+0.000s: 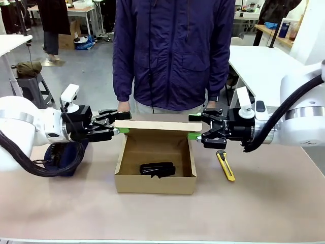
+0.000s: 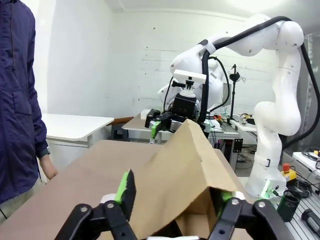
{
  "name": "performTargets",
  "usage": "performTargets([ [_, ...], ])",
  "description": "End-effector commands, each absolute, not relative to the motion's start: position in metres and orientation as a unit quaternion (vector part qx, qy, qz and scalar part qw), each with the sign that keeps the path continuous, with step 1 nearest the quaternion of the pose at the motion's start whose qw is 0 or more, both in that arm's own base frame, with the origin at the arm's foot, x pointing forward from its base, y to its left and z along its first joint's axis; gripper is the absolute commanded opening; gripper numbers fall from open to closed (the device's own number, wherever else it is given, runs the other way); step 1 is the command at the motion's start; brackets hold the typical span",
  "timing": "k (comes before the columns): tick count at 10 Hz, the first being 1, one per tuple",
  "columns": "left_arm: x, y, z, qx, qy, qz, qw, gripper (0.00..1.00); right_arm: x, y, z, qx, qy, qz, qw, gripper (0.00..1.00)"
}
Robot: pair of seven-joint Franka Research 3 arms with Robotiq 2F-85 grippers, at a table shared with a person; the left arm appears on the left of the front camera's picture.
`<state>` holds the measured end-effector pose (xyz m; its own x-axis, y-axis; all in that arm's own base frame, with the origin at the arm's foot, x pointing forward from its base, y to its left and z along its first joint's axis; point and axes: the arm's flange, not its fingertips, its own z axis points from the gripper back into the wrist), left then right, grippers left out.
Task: Pack the item into the box.
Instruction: Close the Mailer Box.
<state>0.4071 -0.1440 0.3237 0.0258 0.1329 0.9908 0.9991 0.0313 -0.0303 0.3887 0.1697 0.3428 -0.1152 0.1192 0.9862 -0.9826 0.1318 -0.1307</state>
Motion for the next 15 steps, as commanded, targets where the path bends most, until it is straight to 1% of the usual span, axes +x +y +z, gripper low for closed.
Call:
performTargets([
  [1, 0.389, -0.124, 0.329, -0.521, -0.544, -0.461, 0.469, 1.0, 0.38, 0.153, 0.342, 0.385, -0.543, 0.522, 0.534, 1.0],
  [3, 0.373, -0.101, 0.331, -0.502, -0.541, -0.47, 0.484, 1.0, 0.371, 0.131, 0.342, 0.378, -0.557, 0.505, 0.54, 1.0],
  [5, 0.357, -0.07, 0.337, -0.484, -0.553, -0.47, 0.489, 1.0, 0.358, 0.106, 0.343, 0.381, -0.573, 0.484, 0.541, 1.0],
  [7, 0.353, -0.052, 0.347, -0.482, -0.592, -0.442, 0.472, 1.0, 0.353, 0.097, 0.35, 0.39, -0.597, 0.454, 0.534, 1.0],
  [8, 0.354, -0.056, 0.351, -0.487, -0.607, -0.429, 0.46, 1.0, 0.356, 0.101, 0.353, 0.406, -0.603, 0.425, 0.539, 1.0],
  [9, 0.36, -0.071, 0.351, -0.484, -0.621, -0.416, 0.455, 1.0, 0.363, 0.114, 0.355, 0.429, -0.598, 0.388, 0.555, 1.0],
  [11, 0.373, -0.1, 0.343, -0.498, -0.613, -0.417, 0.451, 1.0, 0.38, 0.143, 0.351, 0.451, -0.561, 0.375, 0.584, 1.0],
  [13, 0.387, -0.125, 0.332, -0.517, -0.58, -0.429, 0.461, 1.0, 0.391, 0.163, 0.344, 0.47, -0.526, 0.383, 0.597, 1.0],
  [15, 0.393, -0.147, 0.319, -0.516, -0.547, -0.45, 0.482, 1.0, 0.398, 0.18, 0.332, 0.475, -0.495, 0.394, 0.612, 1.0],
])
